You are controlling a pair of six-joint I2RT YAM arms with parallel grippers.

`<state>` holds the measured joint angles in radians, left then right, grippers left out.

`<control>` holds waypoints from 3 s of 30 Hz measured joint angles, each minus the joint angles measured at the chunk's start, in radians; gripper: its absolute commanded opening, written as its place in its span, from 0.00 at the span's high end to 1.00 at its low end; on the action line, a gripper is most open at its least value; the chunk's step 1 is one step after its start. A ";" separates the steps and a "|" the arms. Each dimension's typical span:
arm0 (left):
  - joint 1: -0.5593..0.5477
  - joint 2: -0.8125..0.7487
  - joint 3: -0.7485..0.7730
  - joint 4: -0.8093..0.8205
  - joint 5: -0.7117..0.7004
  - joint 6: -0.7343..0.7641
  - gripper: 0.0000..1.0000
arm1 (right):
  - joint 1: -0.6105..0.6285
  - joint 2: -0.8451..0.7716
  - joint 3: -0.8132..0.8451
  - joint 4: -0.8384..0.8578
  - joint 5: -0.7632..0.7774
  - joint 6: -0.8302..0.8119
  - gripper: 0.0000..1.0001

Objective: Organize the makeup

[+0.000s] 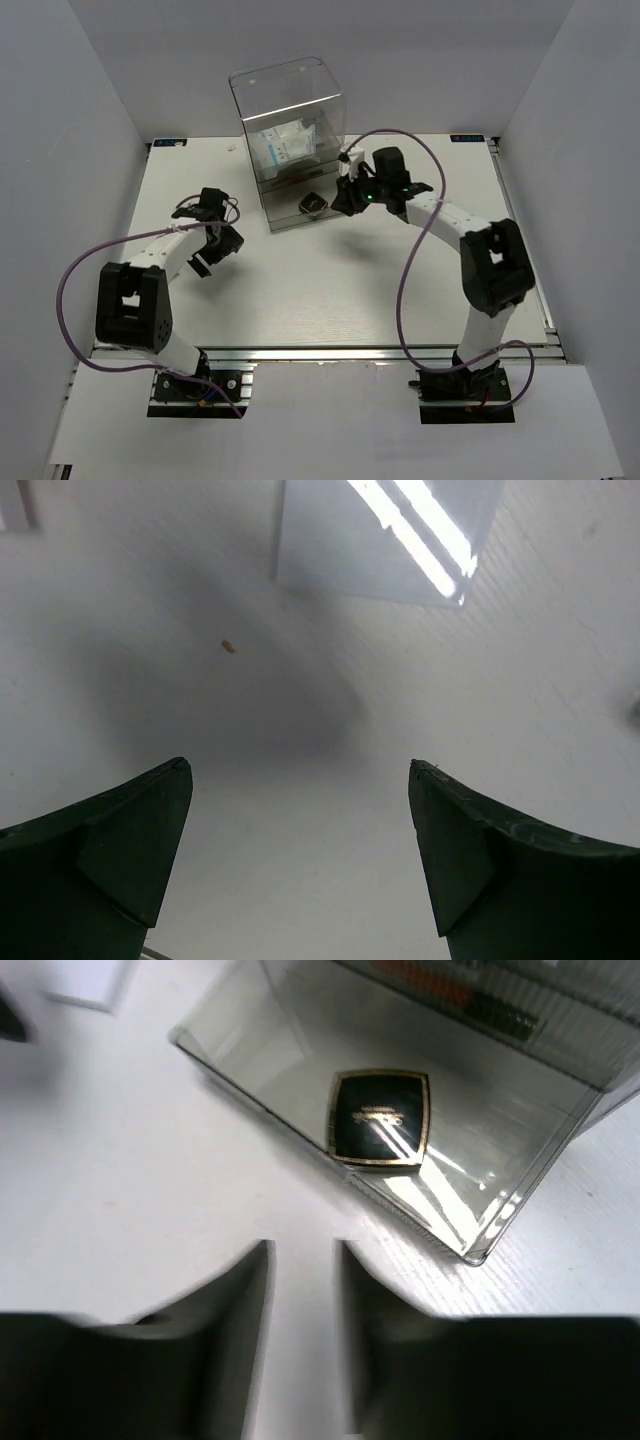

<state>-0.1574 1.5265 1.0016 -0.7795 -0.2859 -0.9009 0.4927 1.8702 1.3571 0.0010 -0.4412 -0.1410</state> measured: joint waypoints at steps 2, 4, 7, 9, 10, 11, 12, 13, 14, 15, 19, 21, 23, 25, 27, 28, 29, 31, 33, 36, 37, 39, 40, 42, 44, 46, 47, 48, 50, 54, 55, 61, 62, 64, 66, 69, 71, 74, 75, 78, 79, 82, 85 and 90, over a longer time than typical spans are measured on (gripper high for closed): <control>0.010 0.050 0.032 -0.016 -0.017 0.001 0.02 | -0.023 -0.079 -0.050 0.004 -0.068 -0.028 0.70; 0.020 0.107 0.071 -0.040 -0.027 -0.006 0.02 | -0.026 -0.154 -0.106 0.019 -0.119 -0.045 0.64; 0.032 0.186 0.133 -0.077 -0.031 -0.029 0.02 | -0.020 -0.241 -0.194 0.030 -0.172 -0.061 0.59; 0.037 0.219 0.174 -0.088 -0.028 -0.037 0.02 | -0.015 -0.272 -0.241 0.028 -0.195 -0.064 0.56; 0.039 0.228 0.191 -0.091 -0.026 -0.035 0.02 | -0.013 -0.278 -0.259 0.027 -0.203 -0.064 0.55; 0.040 0.234 0.214 -0.097 -0.024 -0.025 0.02 | -0.013 -0.281 -0.275 0.026 -0.211 -0.062 0.54; 0.040 0.241 0.236 -0.101 -0.023 -0.014 0.02 | -0.014 -0.282 -0.290 0.024 -0.216 -0.059 0.54; 0.040 0.248 0.262 -0.114 -0.025 0.002 0.02 | -0.014 -0.282 -0.301 0.023 -0.218 -0.056 0.53; 0.040 0.260 0.291 -0.124 -0.028 0.016 0.02 | -0.014 -0.282 -0.312 0.021 -0.220 -0.053 0.52; 0.040 0.275 0.320 -0.132 -0.034 0.033 0.02 | -0.014 -0.282 -0.320 0.021 -0.222 -0.050 0.52; 0.040 0.332 0.374 -0.168 -0.067 0.086 0.02 | -0.018 -0.283 -0.327 0.018 -0.229 -0.045 0.51; 0.040 0.358 0.373 -0.187 -0.077 0.106 0.02 | -0.020 -0.286 -0.327 0.018 -0.236 -0.043 0.51; 0.043 0.381 0.372 -0.197 -0.079 0.124 0.02 | -0.022 -0.288 -0.327 0.018 -0.241 -0.041 0.51; 0.044 0.397 0.372 -0.198 -0.081 0.138 0.02 | -0.022 -0.288 -0.327 0.018 -0.244 -0.039 0.50; 0.045 0.412 0.375 -0.197 -0.080 0.151 0.02 | -0.022 -0.289 -0.328 0.018 -0.245 -0.038 0.50; 0.045 0.419 0.378 -0.195 -0.080 0.157 0.02 | -0.022 -0.291 -0.332 0.019 -0.246 -0.037 0.50; 0.045 0.429 0.384 -0.193 -0.079 0.164 0.02 | -0.022 -0.295 -0.338 0.019 -0.248 -0.035 0.50; 0.045 0.445 0.401 -0.188 -0.074 0.179 0.02 | -0.022 -0.302 -0.346 0.017 -0.251 -0.033 0.50; 0.047 0.456 0.419 -0.180 -0.069 0.191 0.02 | -0.022 -0.309 -0.352 0.017 -0.251 -0.031 0.50; 0.049 0.472 0.444 -0.169 -0.058 0.203 0.02 | -0.022 -0.314 -0.355 0.017 -0.254 -0.030 0.50; 0.051 0.479 0.451 -0.166 -0.052 0.205 0.02 | -0.022 -0.314 -0.355 0.017 -0.254 -0.029 0.50; 0.057 0.489 0.457 -0.156 -0.038 0.207 0.02 | -0.022 -0.315 -0.357 0.017 -0.254 -0.027 0.50; 0.060 0.490 0.457 -0.152 -0.031 0.206 0.02 | -0.022 -0.316 -0.359 0.016 -0.254 -0.027 0.50; 0.069 0.491 0.458 -0.147 -0.013 0.206 0.02 | -0.022 -0.318 -0.359 0.017 -0.254 -0.027 0.50; 0.080 0.491 0.457 -0.137 0.005 0.205 0.02 | -0.022 -0.320 -0.359 0.017 -0.255 -0.027 0.50; 0.093 0.492 0.453 -0.120 0.029 0.203 0.02 | -0.022 -0.320 -0.359 0.017 -0.255 -0.027 0.50; 0.099 0.491 0.449 -0.112 0.042 0.201 0.02 | -0.023 -0.320 -0.359 0.017 -0.255 -0.027 0.50; 0.106 0.490 0.446 -0.103 0.058 0.199 0.02 | -0.023 -0.320 -0.359 0.018 -0.255 -0.027 0.50; 0.118 0.489 0.438 -0.085 0.088 0.192 0.02 | -0.023 -0.320 -0.359 0.017 -0.255 -0.027 0.50; 0.135 0.489 0.429 -0.056 0.135 0.177 0.02 | -0.023 -0.320 -0.359 0.017 -0.255 -0.027 0.50; 0.136 0.489 0.429 -0.056 0.141 0.174 0.02 | -0.023 -0.320 -0.359 0.017 -0.255 -0.027 0.50; 0.142 0.486 0.423 -0.047 0.153 0.151 0.02 | -0.025 -0.320 -0.359 0.018 -0.257 -0.026 0.49; 0.144 0.482 0.419 -0.043 0.158 0.144 0.02 | -0.026 -0.320 -0.359 0.017 -0.258 -0.026 0.49; 0.152 0.476 0.411 -0.031 0.174 0.123 0.02 | -0.027 -0.320 -0.359 0.018 -0.258 -0.026 0.49; 0.158 0.470 0.404 -0.017 0.190 0.101 0.02 | -0.027 -0.320 -0.359 0.018 -0.258 -0.026 0.49; 0.163 0.460 0.393 0.008 0.227 0.066 0.02 | -0.027 -0.320 -0.359 0.018 -0.259 -0.026 0.49; 0.163 0.458 0.390 0.025 0.254 0.042 0.02 | -0.027 -0.320 -0.359 0.018 -0.259 -0.026 0.49; 0.163 0.457 0.389 0.044 0.290 0.000 0.02 | -0.027 -0.320 -0.359 0.018 -0.259 -0.025 0.49; 0.163 0.457 0.389 0.048 0.299 -0.014 0.02 | -0.027 -0.320 -0.359 0.018 -0.259 -0.024 0.49; 0.162 0.460 0.393 0.049 0.309 -0.053 0.02 | -0.027 -0.320 -0.359 0.018 -0.260 -0.024 0.49; 0.162 0.462 0.395 0.047 0.309 -0.064 0.02 | -0.027 -0.320 -0.359 0.018 -0.261 -0.024 0.48; 0.162 0.464 0.399 0.043 0.307 -0.098 0.02 | -0.027 -0.320 -0.359 0.018 -0.262 -0.024 0.49; 0.171 0.465 0.401 0.036 0.294 -0.134 0.02 | -0.027 -0.320 -0.359 0.018 -0.262 -0.024 0.49; 0.185 0.472 0.410 0.014 0.282 -0.206 0.02 | -0.027 -0.320 -0.359 0.018 -0.262 -0.024 0.49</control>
<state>0.0277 1.9987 1.4113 -0.7650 -0.0044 -1.1072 0.4656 1.5505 0.9985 0.0185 -0.7036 -0.1654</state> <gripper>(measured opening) 0.980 0.515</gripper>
